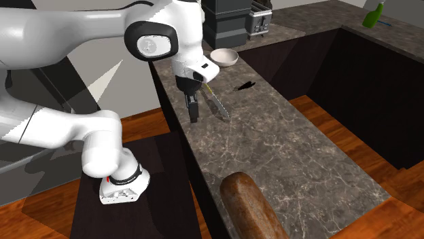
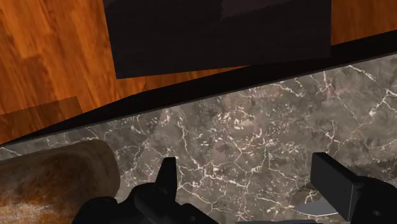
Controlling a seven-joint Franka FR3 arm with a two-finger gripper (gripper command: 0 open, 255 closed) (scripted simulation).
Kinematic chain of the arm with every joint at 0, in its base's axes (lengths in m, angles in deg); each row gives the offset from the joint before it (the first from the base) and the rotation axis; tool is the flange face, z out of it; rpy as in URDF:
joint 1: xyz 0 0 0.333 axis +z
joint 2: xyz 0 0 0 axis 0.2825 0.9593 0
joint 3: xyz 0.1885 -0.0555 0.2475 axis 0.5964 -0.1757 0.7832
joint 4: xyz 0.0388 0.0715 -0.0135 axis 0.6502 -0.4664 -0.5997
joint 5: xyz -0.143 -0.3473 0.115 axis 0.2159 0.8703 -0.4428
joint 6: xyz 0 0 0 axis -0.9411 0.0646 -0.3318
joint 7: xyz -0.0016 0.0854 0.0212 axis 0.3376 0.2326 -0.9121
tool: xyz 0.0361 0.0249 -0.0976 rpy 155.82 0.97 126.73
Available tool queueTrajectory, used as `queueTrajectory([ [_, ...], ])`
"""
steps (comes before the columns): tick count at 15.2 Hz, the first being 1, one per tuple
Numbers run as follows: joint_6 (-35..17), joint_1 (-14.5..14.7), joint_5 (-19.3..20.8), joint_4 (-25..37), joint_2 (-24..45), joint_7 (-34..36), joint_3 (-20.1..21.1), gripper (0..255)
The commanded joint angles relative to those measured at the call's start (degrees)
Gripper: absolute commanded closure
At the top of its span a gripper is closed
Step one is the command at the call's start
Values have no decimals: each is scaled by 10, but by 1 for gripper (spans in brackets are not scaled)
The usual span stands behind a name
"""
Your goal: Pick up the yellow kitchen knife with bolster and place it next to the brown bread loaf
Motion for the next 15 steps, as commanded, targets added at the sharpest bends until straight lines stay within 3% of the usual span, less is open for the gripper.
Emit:
queueTrajectory([
  [1, 0, 0, 0, 0, 0, 0, 0, 0],
  [8, -60, -12, -80, -46, 9, 247, 127, 0],
  [15, -139, -43, -134, -24, 101, 495, 259, 0],
])
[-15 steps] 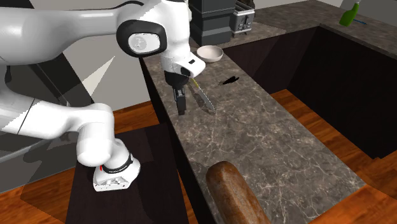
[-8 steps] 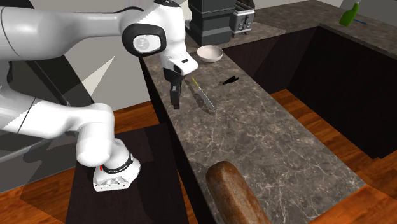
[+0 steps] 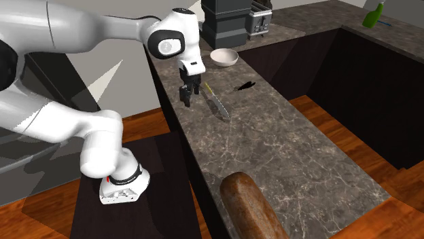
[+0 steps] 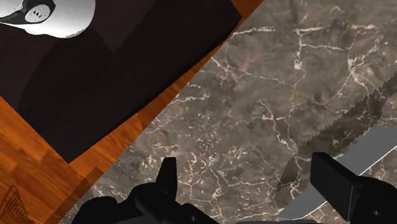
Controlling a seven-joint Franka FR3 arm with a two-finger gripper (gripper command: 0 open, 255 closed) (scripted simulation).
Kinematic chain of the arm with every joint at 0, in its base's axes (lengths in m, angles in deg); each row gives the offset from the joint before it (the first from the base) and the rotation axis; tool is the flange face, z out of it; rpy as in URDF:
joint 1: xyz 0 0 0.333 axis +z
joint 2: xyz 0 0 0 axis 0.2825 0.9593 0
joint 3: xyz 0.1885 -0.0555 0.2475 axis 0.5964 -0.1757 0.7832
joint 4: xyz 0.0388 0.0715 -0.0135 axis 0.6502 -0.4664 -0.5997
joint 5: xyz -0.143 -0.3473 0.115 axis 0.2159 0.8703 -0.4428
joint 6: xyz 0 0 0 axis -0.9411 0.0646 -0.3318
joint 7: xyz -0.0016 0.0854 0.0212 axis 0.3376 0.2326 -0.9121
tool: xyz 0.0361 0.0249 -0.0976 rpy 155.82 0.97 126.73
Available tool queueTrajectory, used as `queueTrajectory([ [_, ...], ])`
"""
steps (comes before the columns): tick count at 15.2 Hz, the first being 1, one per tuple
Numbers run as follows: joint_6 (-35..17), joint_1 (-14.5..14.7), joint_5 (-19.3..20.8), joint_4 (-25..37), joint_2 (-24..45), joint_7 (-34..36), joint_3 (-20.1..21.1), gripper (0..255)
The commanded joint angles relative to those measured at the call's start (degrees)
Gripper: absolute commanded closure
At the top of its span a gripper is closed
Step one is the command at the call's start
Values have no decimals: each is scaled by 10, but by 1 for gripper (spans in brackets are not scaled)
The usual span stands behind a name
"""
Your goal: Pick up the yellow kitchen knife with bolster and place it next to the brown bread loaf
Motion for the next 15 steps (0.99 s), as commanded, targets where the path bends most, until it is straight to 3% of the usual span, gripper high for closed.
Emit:
queueTrajectory([
  [1, -23, -13, -8, 12, 31, 75, 36, 0],
  [5, -68, -53, 2, 56, 119, 224, 112, 0],
  [8, -98, -89, 35, 99, 198, 345, 167, 0],
  [12, -121, -126, 126, 171, 326, 526, 223, 0],
  [15, -120, -118, 212, 234, 430, 663, 229, 0],
])
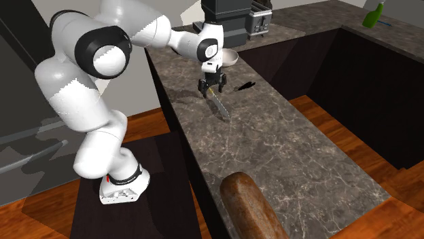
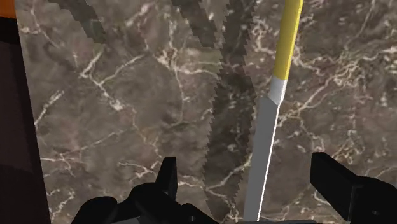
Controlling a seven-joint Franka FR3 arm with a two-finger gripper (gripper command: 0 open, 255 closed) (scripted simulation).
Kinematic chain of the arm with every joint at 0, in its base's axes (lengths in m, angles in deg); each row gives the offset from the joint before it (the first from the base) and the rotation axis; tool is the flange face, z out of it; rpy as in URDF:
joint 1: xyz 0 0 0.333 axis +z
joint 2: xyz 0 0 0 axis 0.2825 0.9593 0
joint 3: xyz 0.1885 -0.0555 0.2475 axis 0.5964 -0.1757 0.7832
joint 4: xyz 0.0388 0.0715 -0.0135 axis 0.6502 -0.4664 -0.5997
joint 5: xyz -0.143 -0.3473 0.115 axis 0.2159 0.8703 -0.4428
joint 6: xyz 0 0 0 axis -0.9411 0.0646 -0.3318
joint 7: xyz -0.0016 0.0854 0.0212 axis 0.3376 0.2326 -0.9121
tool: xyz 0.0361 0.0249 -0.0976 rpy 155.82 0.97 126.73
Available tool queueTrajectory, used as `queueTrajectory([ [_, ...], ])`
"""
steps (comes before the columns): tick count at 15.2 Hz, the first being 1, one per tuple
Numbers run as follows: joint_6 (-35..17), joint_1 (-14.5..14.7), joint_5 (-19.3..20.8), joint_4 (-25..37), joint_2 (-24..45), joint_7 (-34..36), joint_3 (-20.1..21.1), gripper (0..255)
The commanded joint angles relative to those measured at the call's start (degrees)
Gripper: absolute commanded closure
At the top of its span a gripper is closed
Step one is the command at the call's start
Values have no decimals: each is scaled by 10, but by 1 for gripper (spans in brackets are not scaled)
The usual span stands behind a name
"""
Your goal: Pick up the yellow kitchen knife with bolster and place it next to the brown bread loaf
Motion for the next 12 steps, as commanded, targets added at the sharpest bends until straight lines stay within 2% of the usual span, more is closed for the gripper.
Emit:
queueTrajectory([
  [1, 4, 14, 55, 44, 67, 96, -4, 0],
  [9, -44, 30, 93, 21, 106, 127, -25, 0],
  [12, -45, 30, 93, 21, 106, 127, -25, 0],
])
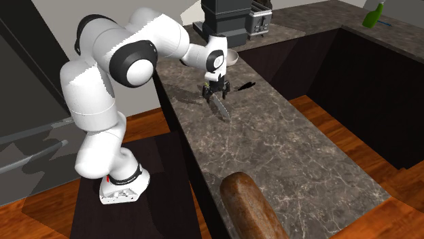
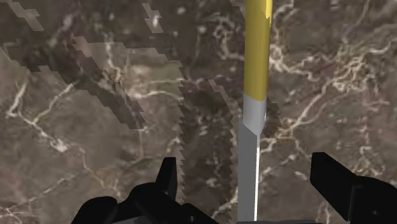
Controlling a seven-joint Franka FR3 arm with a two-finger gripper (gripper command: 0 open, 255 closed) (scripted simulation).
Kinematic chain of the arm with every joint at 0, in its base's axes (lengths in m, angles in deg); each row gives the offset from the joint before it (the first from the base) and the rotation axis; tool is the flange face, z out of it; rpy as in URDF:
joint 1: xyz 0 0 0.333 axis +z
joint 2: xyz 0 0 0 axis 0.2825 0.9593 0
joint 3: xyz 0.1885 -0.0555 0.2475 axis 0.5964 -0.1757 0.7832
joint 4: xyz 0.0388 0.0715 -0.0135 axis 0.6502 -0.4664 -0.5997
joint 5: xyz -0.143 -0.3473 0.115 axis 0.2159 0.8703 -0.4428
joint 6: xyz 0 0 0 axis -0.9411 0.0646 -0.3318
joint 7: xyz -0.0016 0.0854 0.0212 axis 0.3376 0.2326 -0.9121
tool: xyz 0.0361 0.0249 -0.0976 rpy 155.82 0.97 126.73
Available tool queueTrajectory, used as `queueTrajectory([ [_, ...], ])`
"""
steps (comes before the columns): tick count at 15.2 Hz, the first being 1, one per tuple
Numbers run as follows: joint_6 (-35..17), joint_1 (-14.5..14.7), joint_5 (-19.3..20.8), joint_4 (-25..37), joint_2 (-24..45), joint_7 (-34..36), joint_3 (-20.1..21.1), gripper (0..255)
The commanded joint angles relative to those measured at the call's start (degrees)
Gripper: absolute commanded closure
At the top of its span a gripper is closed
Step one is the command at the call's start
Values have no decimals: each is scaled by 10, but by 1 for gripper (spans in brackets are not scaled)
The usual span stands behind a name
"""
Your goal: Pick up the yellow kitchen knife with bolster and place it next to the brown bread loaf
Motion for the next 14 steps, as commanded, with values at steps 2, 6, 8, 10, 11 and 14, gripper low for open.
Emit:
queueTrajectory([
  [2, -1, 0, 1, 0, 1, 0, 0, 0],
  [6, -1, 0, 1, 0, 1, 0, 0, 255],
  [8, -1, 0, 1, 0, 1, 0, 0, 255],
  [10, -1, 0, 1, 0, 1, 0, 0, 255],
  [11, -1, 0, 1, 0, 1, 0, 0, 255],
  [14, -1, 0, 1, 0, 1, 0, 0, 255],
])
